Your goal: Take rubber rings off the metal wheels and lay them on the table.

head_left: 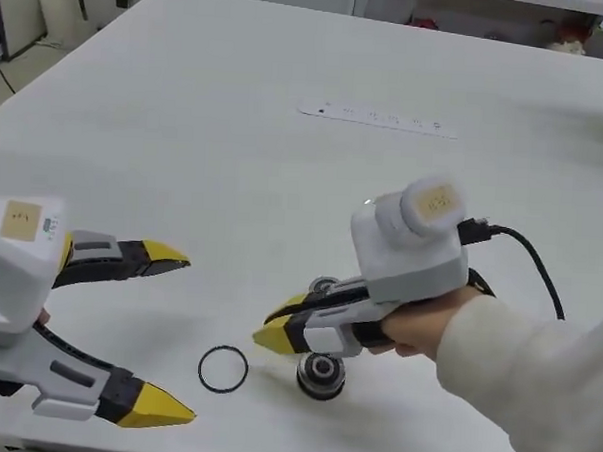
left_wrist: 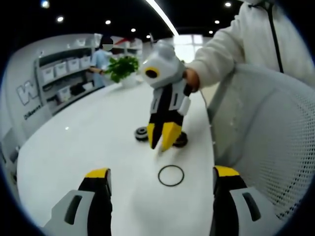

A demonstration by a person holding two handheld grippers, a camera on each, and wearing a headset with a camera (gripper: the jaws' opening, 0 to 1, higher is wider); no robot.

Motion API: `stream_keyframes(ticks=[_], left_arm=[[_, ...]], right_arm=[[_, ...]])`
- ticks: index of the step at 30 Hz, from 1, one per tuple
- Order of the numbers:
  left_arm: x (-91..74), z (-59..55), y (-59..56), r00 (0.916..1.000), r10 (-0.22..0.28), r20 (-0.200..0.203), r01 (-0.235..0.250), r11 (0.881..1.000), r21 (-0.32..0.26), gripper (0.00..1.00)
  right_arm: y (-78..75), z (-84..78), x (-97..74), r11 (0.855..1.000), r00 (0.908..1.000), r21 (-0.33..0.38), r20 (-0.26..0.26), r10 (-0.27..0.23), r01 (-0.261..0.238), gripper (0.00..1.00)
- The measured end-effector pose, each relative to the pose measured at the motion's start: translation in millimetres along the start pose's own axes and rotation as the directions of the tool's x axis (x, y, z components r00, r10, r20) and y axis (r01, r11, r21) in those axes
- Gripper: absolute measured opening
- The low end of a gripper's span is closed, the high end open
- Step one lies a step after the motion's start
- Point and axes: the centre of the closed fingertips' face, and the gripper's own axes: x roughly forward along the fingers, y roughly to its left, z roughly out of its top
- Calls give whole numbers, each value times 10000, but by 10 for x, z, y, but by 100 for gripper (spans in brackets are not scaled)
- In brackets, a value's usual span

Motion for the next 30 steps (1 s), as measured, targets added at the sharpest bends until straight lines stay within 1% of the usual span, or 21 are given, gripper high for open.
stream_keyframes(ticks=[4,7,10,13,18,20,25,30], left_arm=[[-8,12,11,10000,44,8,-44,10000,11,86],[-12,23,15,10000,68,27,-68,10000,14,86],[-21,38,21,9999,136,80,-136,9999,9,86],[-32,47,27,9997,197,124,-197,9998,-40,86],[-46,59,24,9996,227,153,-227,9997,-46,86],[-49,71,25,9996,246,170,-245,9997,-31,86],[-50,100,25,9994,238,237,-237,9997,-53,86],[-52,146,31,9991,242,351,-239,9997,-87,86]], right_arm=[[-24,78,-145,9999,9991,93,420,-101,97,16],[-36,146,-234,9997,9971,207,743,-169,154,19],[-19,236,-351,9995,9922,319,1246,-49,9,22],[-43,290,-495,9993,9880,344,1533,-160,109,23],[-55,317,-693,9993,9845,323,1738,-235,182,27],[-61,321,-746,9993,9830,286,1811,-293,245,28],[-80,323,-949,9988,9766,300,2106,-438,383,31],[-61,317,-1088,9989,9708,4,2355,-450,462,32]])
